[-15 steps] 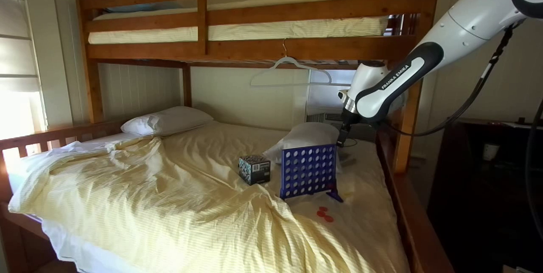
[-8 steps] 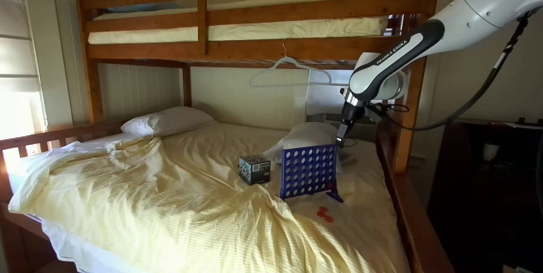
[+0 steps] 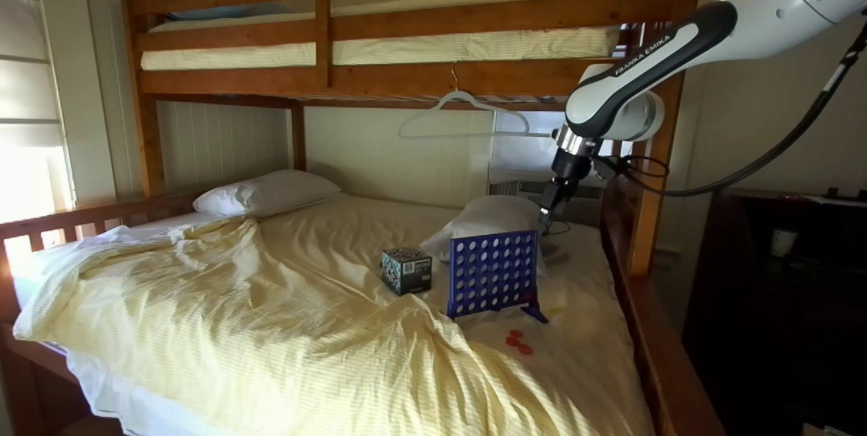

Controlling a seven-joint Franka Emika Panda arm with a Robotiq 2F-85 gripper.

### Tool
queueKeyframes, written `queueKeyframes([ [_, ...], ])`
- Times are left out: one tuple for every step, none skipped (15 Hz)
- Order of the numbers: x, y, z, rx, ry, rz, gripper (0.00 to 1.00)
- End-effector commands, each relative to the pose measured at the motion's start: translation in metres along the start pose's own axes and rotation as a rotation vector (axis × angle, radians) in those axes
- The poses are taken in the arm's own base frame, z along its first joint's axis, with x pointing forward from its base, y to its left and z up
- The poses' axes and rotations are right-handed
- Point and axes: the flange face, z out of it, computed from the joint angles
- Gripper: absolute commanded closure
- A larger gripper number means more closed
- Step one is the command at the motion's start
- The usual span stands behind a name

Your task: Put one orange disc in the blue board

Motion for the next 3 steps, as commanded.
queueKeyframes([
  [-0.0005, -0.0030, -0.0006, 0.005, 0.000, 0.007, 0.00],
  [-0.0007, -0.0048, -0.0006, 0.007, 0.000, 0.010, 0.00],
  [-0.0004, -0.0055, -0.0006, 0.008, 0.001, 0.011, 0.00],
])
